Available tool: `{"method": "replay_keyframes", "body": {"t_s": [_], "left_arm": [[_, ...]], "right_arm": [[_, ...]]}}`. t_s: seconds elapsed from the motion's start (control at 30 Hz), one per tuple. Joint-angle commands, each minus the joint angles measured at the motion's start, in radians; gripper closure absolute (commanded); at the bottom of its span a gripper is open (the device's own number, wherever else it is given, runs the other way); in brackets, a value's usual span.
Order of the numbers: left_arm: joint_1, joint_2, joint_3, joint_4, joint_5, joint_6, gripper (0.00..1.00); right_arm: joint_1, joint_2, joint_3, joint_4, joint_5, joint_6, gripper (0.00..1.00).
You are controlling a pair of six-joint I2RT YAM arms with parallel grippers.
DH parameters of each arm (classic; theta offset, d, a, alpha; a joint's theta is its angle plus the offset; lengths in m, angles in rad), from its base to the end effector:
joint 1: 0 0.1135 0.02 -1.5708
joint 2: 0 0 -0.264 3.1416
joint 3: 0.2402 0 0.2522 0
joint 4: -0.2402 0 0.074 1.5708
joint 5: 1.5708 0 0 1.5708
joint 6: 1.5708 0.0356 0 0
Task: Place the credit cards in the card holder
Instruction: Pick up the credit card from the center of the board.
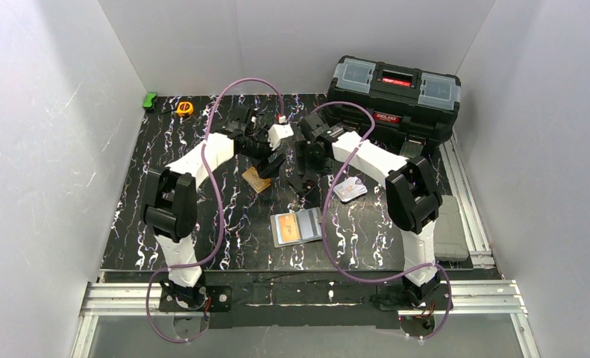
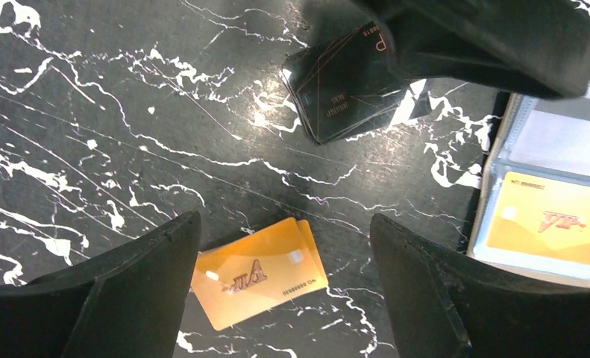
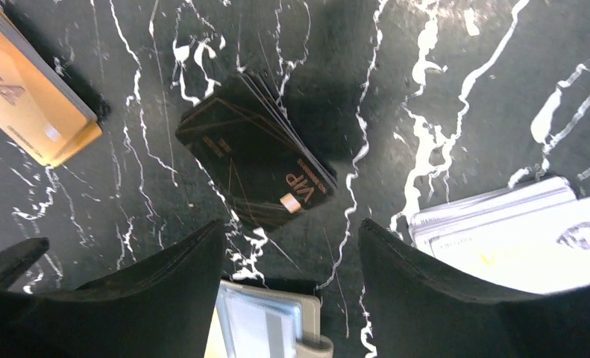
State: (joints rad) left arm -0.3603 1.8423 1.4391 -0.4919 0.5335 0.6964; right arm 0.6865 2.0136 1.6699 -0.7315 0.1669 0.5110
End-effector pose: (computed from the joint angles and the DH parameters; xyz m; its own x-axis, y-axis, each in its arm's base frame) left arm 0.3727 -0.1598 0.2452 -0.1745 0.6560 -0.7344 0.9296 0.3556 0.0968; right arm 0.3409 0.2717 0.2300 -0.8693 -0.0888 -0.4863 -0.1591 0.9817 0.1051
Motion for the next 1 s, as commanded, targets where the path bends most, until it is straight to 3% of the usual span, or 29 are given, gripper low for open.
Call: {"method": "replay_keyframes", "body": {"t_s": [0.0, 0.47, 0.97], "left_arm": [[-0.010, -0.007, -0.033, 0.117, 0.048, 0.074, 0.17], [-0.049, 0.031, -0.085, 0.230, 0.110, 0.181, 0.17], [-0.094, 0.109, -0.099, 0.276, 0.128, 0.308, 0.16]], "right_arm": [[-0.080, -0.017, -0.053, 0.131, -0.214, -0.006, 0.29], [-0.188, -0.042, -0.282, 0.453, -0.498, -0.025, 0.30], [-0.217, -0.017, -0.322, 0.525, -0.528, -0.015, 0.34]]}}
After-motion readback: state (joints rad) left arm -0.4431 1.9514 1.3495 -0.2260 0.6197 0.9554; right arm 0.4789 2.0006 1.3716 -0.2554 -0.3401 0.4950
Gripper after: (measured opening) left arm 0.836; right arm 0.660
